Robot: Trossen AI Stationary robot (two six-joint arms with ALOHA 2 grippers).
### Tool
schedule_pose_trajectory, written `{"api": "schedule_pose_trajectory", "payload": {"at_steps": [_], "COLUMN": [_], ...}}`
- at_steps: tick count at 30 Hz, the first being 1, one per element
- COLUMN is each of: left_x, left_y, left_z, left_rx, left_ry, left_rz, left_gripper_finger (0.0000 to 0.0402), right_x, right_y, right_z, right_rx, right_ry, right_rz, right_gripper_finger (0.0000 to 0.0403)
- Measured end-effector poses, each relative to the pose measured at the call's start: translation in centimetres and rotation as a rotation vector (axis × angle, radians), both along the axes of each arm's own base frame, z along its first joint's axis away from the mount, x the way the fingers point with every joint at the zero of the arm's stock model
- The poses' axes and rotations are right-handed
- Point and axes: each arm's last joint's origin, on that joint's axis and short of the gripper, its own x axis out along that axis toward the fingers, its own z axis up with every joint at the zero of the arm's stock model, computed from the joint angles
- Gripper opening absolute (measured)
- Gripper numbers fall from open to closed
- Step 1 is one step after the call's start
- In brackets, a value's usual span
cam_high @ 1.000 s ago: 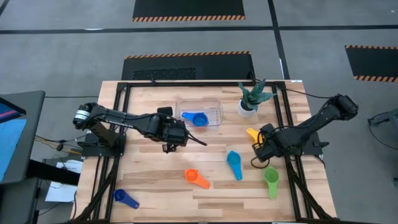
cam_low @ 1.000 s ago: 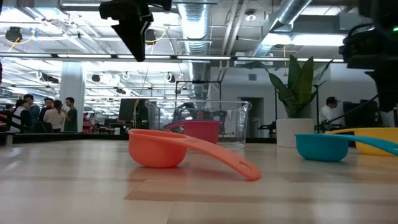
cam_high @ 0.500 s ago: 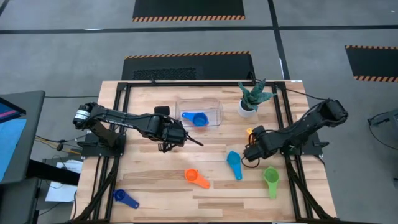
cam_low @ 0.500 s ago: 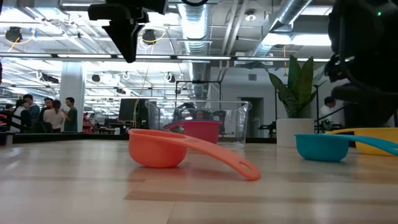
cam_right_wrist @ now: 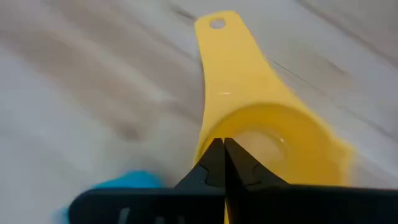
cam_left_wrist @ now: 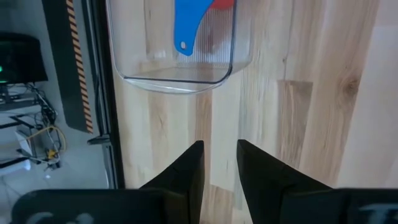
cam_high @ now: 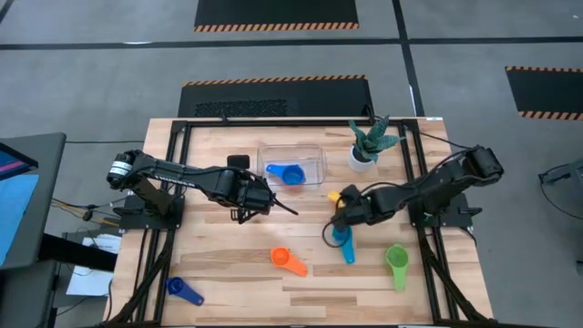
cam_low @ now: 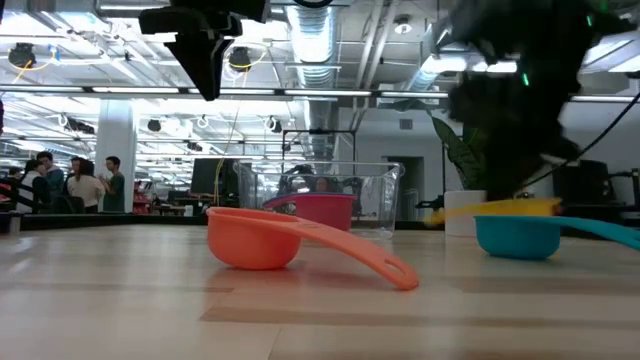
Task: Nest measuring cups in basket
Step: Stack the yellow measuring cup on top of the blue measuring cup in the transparent bin
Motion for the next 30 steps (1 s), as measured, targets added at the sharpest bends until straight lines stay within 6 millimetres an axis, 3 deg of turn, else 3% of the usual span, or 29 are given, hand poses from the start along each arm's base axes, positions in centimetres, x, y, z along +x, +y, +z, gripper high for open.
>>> {"api": "schedule_pose_trajectory", "payload": {"at_steps": [4, 7, 15, 19, 24, 30], "left_x": [0.0, 0.0, 0.2, 1.8, 4.7, 7.8], "left_y": [0.0, 0.0, 0.0, -0.4, -1.0, -0.6], "left_z": [0.0, 0.0, 0.0, 0.2, 1.2, 2.1], "left_rx": [0.002, 0.005, 0.005, -0.054, -0.106, -0.162], "left_ry": [-0.002, -0.004, -0.023, -0.161, -0.401, -0.687], "left_rz": [0.002, 0.003, 0.007, -0.061, -0.238, -0.269], "left_gripper_finger": [0.0087, 0.0087, 0.0087, 0.0087, 0.0087, 0.0087], "right_x": [0.8, 0.5, -0.9, -1.5, -4.1, -9.2], "right_y": [0.9, 1.2, 0.5, 0.6, 1.4, 2.5], "right_z": [3.5, 5.1, 5.1, 5.3, 8.1, 12.4], "right_rx": [-0.047, -0.065, -0.083, -0.043, -0.053, -0.172], "right_ry": [-0.102, -0.134, -0.041, -0.044, -0.095, -0.310], "right_rz": [0.175, 0.234, 0.137, 0.080, 0.021, 0.059], "right_gripper_finger": [0.0014, 0.0017, 0.0010, 0.0023, 0.0017, 0.0008]}}
